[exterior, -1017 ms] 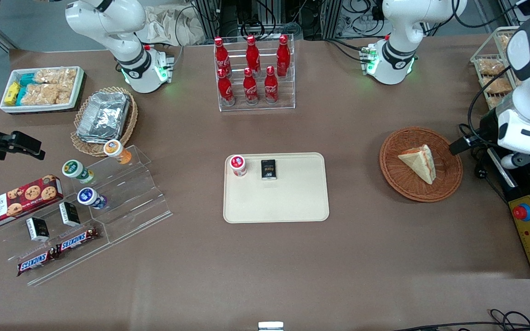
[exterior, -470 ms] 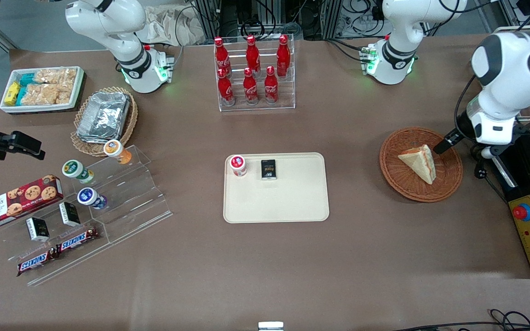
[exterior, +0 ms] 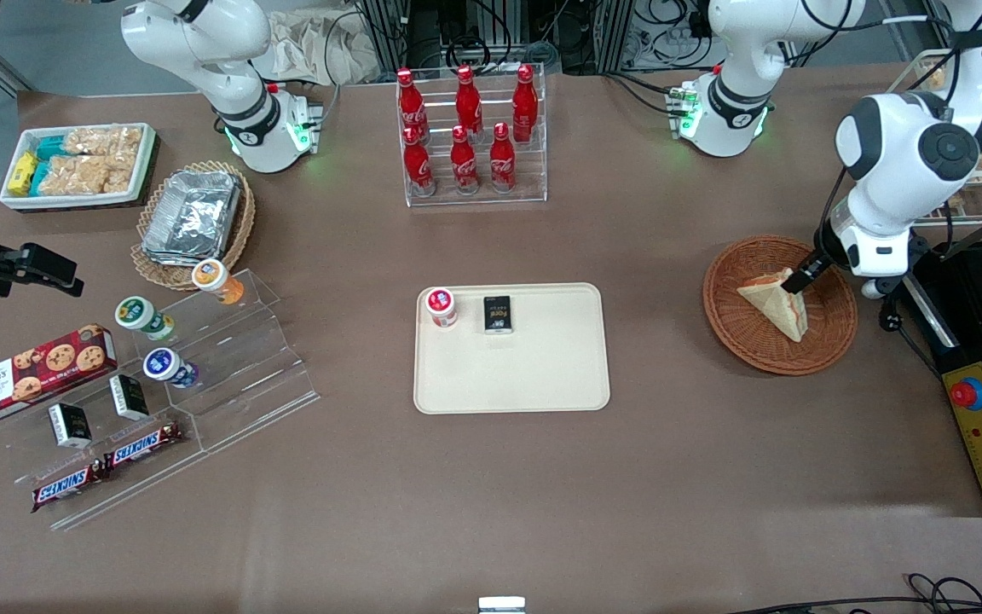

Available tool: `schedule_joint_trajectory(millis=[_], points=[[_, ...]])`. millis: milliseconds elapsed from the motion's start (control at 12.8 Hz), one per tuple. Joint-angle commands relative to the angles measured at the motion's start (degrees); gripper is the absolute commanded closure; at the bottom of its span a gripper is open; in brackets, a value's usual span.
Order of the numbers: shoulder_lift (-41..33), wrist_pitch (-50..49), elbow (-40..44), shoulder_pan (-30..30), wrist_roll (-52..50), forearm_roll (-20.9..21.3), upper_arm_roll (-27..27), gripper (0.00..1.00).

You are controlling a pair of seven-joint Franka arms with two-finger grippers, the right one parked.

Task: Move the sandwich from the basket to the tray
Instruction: 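Lower the left gripper onto the sandwich and close on it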

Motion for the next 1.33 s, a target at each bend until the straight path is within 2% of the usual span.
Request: schedule_joint_trajectory(millis=[0, 861, 939, 1017, 1096, 1252], points=[[2.49, 3.92, -0.84, 0.48, -2.52, -0.17, -0.48, 0.0], [9.97, 16.93, -4.8, 0.39, -5.43, -0.17, -0.56, 0.0], [10.67, 17.11, -4.62, 0.39, -5.43, -0.26, -0.56, 0.11], [11.02, 17.72, -4.45, 0.48, -5.51, -0.44, -0.56, 0.59], [11.11, 17.82, -4.27, 0.57, -5.6, -0.44, -0.56, 1.0], [11.03, 17.56, -3.74, 0.48, -6.48, -0.53, -0.65, 1.0]])
